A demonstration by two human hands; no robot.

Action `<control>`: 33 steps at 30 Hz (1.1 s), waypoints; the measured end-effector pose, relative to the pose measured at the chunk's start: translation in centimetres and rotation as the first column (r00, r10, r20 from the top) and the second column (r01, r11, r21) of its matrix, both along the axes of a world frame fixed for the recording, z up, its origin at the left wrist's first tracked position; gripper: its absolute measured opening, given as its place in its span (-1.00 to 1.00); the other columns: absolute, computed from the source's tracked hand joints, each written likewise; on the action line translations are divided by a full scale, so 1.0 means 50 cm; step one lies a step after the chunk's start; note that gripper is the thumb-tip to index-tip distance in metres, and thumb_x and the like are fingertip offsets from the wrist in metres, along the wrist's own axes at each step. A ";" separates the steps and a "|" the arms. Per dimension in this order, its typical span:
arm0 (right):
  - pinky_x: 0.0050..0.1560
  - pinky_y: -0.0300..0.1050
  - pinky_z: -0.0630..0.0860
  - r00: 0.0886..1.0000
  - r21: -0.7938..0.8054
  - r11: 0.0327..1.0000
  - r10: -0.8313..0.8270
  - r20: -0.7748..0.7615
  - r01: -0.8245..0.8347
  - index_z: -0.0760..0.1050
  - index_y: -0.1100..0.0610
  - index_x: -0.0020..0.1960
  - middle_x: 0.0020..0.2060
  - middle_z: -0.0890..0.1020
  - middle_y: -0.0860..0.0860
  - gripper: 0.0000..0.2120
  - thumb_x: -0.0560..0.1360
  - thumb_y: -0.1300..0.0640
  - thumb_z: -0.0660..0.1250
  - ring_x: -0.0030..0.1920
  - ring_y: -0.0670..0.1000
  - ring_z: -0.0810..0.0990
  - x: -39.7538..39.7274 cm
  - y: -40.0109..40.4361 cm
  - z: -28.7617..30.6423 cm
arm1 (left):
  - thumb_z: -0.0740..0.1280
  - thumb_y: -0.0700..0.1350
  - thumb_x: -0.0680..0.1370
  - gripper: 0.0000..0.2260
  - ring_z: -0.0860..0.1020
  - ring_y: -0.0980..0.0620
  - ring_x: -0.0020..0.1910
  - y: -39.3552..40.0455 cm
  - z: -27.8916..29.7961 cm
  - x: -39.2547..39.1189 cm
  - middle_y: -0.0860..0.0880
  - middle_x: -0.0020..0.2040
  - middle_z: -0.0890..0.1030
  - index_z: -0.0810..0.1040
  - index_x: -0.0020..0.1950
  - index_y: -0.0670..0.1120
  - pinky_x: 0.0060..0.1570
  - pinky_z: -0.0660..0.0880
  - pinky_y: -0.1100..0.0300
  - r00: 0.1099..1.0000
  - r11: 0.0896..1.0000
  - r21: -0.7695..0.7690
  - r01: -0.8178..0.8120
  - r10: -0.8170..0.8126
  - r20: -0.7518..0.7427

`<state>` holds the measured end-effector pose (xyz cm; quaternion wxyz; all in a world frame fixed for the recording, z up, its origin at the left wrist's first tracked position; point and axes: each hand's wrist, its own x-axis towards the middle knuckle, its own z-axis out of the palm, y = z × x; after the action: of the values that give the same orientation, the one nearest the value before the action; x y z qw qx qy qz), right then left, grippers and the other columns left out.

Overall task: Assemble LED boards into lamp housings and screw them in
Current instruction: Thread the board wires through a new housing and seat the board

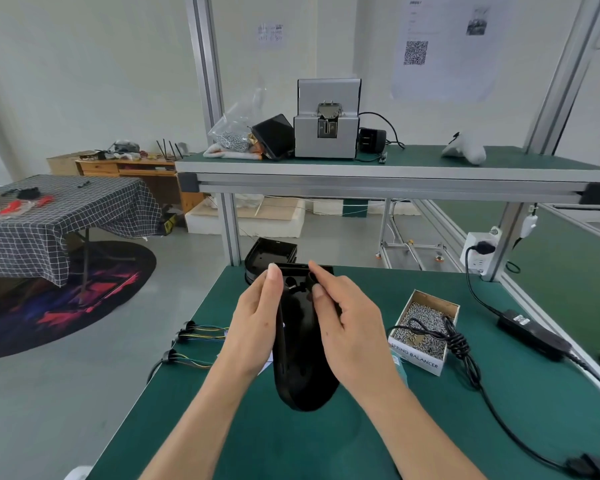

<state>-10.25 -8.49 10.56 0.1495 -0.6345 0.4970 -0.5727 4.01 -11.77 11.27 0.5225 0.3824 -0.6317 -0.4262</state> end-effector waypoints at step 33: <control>0.03 -0.48 0.46 0.999 0.025 1.000 -0.004 -0.052 0.005 0.65 -0.05 0.11 -0.05 0.70 -0.31 -0.81 0.58 0.21 0.44 0.02 -0.29 0.65 -0.009 0.011 0.032 | -0.03 0.39 0.62 -0.50 0.37 0.09 -0.31 0.026 0.019 0.000 0.10 -0.33 0.40 0.33 -0.20 0.00 -0.24 0.38 0.08 0.958 0.982 -0.156 -0.105 0.142 0.249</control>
<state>-10.71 -7.95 12.17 0.1432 -0.6462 0.5093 -0.5501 4.01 -10.46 12.23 0.4870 0.4357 -0.6979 -0.2931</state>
